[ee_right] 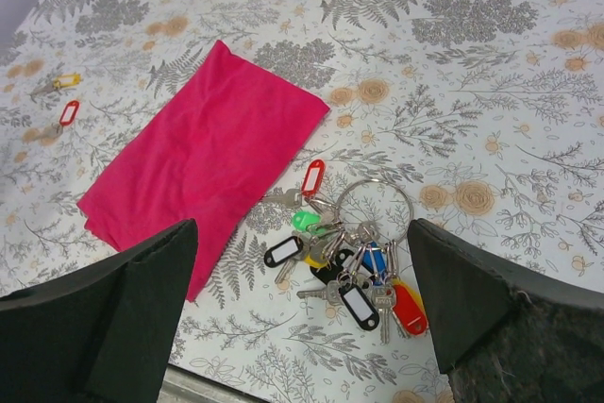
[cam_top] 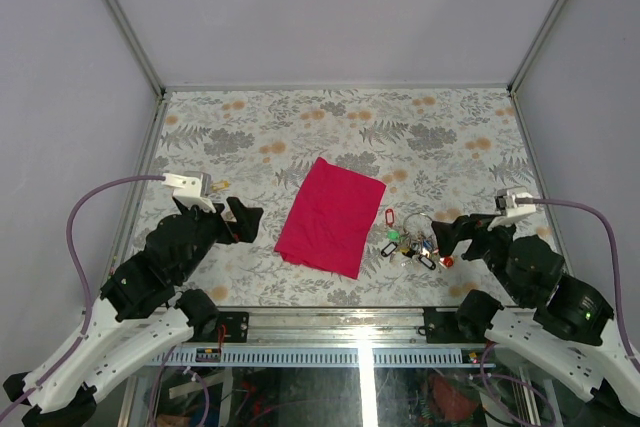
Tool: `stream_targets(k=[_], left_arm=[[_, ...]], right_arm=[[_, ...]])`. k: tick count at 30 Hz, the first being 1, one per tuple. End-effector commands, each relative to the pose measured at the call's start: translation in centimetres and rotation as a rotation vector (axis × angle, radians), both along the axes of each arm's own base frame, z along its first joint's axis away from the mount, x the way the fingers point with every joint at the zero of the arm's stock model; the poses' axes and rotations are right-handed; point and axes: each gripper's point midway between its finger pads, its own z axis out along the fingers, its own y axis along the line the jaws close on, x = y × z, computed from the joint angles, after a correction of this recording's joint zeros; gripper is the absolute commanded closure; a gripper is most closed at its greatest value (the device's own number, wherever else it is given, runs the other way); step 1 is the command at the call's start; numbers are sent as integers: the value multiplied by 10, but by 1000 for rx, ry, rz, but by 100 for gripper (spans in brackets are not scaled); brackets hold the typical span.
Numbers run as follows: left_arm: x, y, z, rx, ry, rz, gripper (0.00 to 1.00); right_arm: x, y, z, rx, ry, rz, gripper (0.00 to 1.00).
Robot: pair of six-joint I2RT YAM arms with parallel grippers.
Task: Put the keys on the keyring
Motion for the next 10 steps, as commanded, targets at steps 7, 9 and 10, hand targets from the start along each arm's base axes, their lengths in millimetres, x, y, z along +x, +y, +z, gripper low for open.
stream_targets(k=[7, 9, 10], left_arm=[[1, 4, 10, -18, -47, 8, 0], [0, 4, 12, -25, -53, 13, 0], [0, 5, 13, -29, -55, 14, 0]], right_arm=[[-1, -6, 18, 89, -84, -18, 1], [-1, -6, 18, 88, -81, -18, 1], [-1, -5, 17, 85, -79, -18, 1]])
